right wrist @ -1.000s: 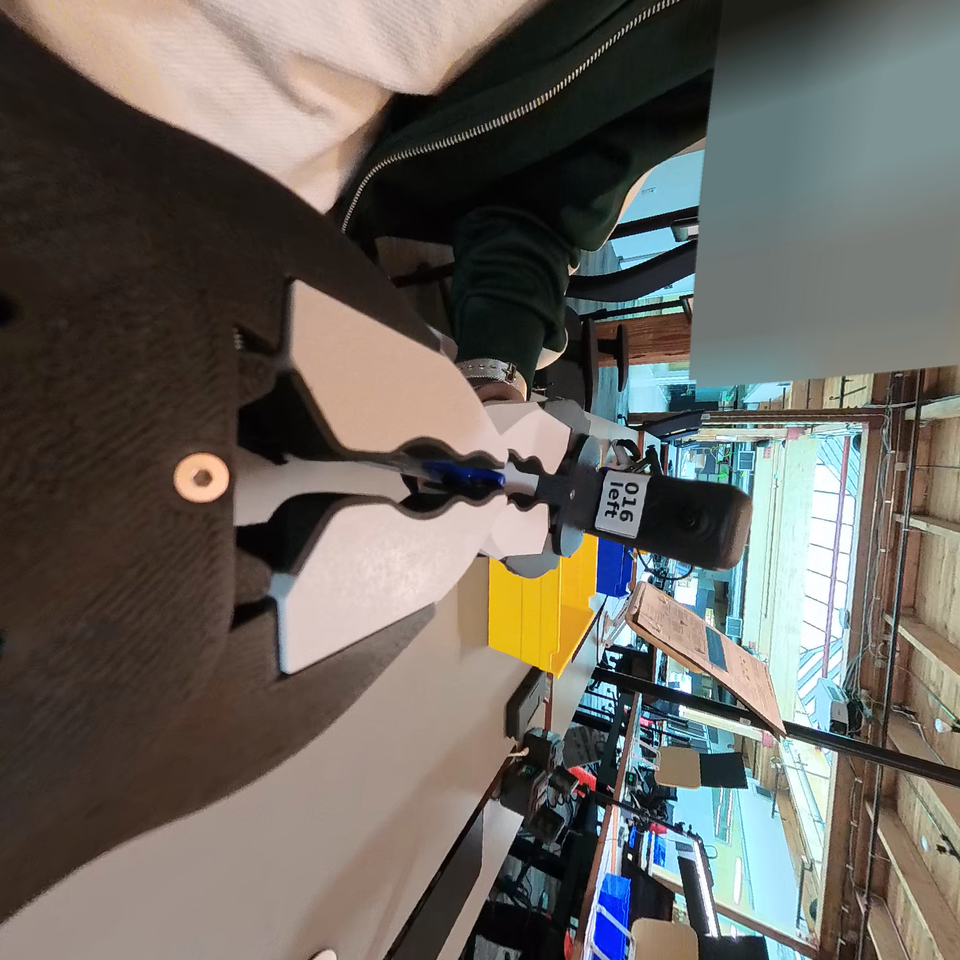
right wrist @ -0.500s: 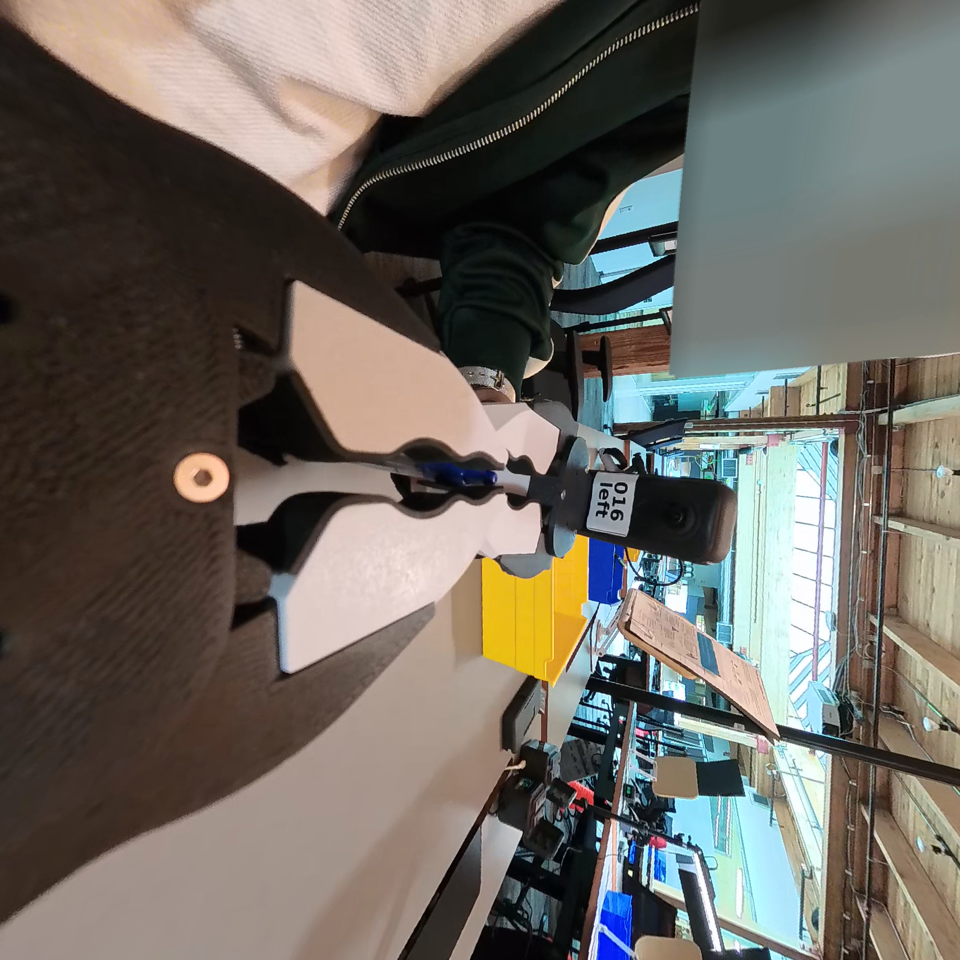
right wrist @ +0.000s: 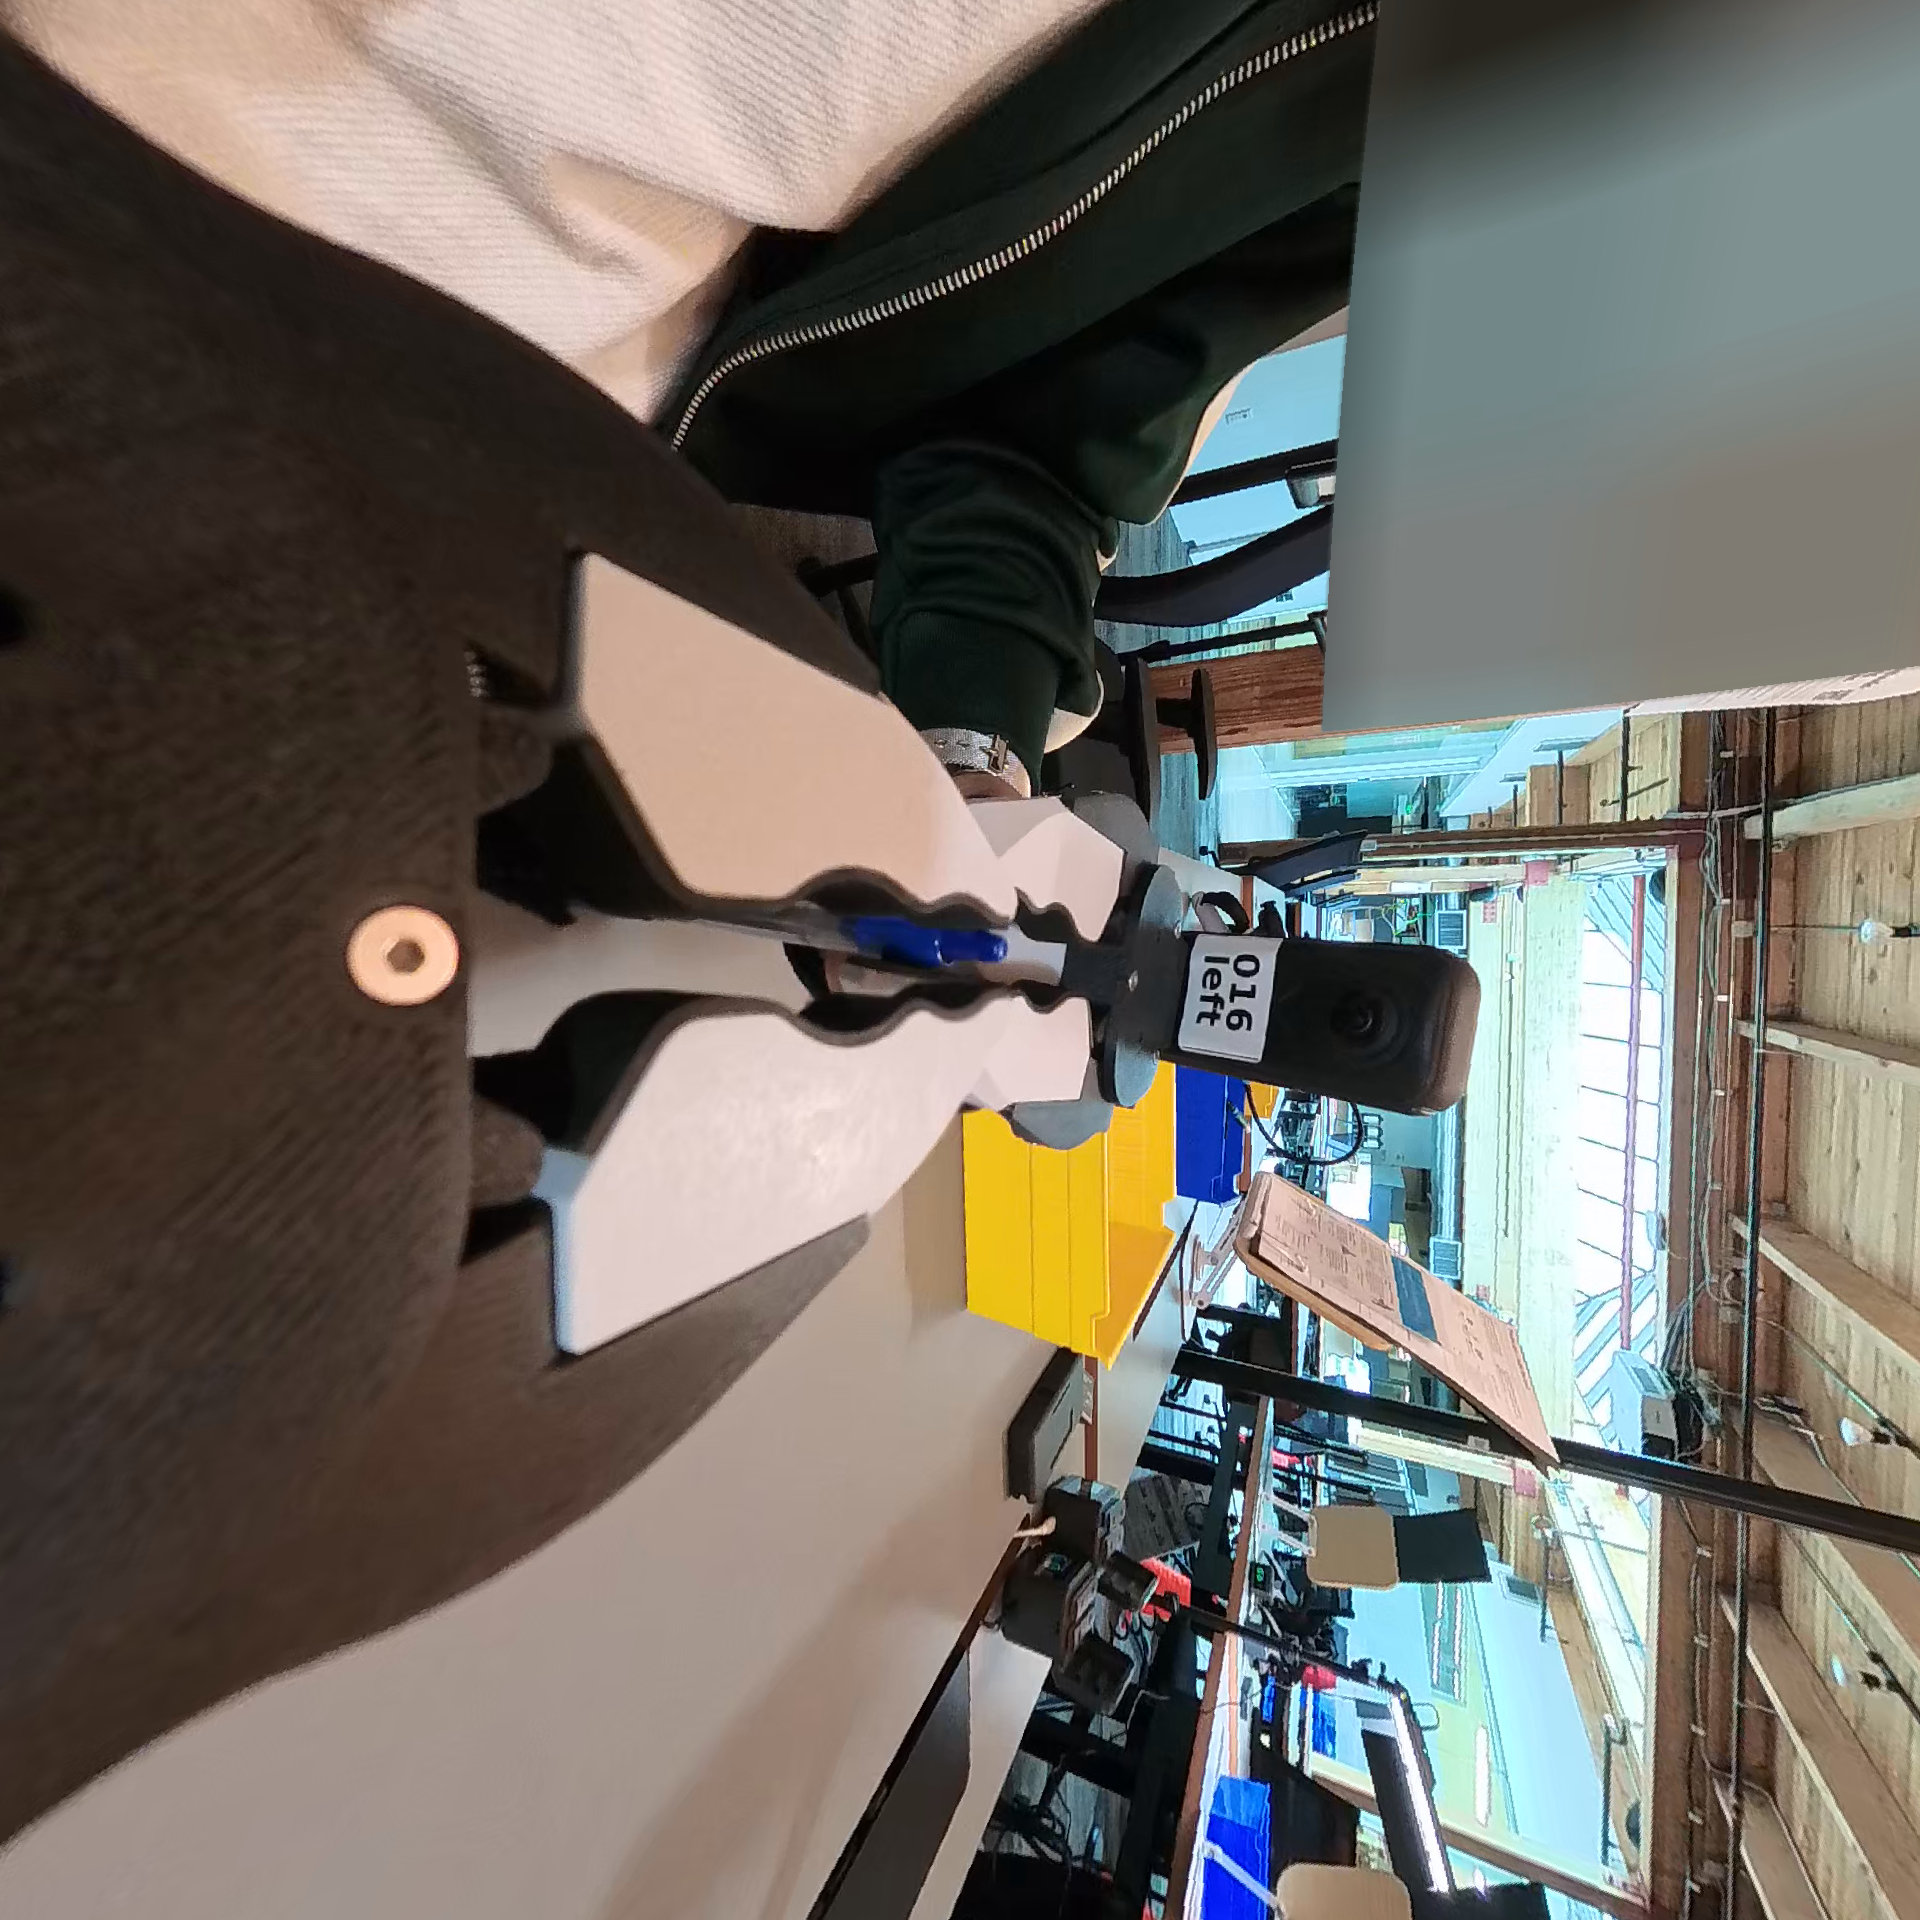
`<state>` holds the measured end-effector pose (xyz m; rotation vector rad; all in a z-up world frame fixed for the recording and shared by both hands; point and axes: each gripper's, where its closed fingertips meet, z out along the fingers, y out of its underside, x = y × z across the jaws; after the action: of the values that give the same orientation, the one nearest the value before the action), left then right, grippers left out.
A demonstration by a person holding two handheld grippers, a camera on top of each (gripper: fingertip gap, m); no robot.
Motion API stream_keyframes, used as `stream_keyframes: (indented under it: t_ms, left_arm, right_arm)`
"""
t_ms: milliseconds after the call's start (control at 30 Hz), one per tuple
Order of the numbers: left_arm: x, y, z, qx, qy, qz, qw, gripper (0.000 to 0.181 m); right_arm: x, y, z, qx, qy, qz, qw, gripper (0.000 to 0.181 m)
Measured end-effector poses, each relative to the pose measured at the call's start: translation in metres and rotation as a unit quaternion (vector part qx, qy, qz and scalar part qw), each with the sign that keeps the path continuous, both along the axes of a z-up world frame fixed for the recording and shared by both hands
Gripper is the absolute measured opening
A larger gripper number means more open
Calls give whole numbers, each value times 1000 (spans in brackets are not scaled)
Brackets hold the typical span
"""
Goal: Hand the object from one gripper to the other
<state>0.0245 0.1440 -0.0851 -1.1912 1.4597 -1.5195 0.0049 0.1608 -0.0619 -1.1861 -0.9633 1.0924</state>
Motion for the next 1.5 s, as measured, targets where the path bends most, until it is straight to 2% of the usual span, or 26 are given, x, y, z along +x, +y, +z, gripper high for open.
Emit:
stream_keyframes:
  t_ms: [767, 900, 1100, 1300, 1500]
  left_arm:
    - [0, 2, 0, -3, -3, 5, 1000, 17]
    - [1, 7, -7, -31, 9, 4, 999, 34]
    - [0, 17, -22, -42, 25, 15, 999, 35]
    - [2, 12, -51, -51, 70, -12, 996, 34]
    - [8, -4, -44, -54, 44, -44, 997, 32]
  right_arm:
    - [-5, -2, -5, -4, -22, -3, 1000, 6]
    - [3, 6, -4, -11, -15, -23, 1000, 5]
    - [24, 15, 7, -14, 4, -51, 999, 5]
    - [28, 5, 19, -14, 14, -19, 1000, 5]
    - [22, -9, 21, -22, -3, 32, 999, 6]
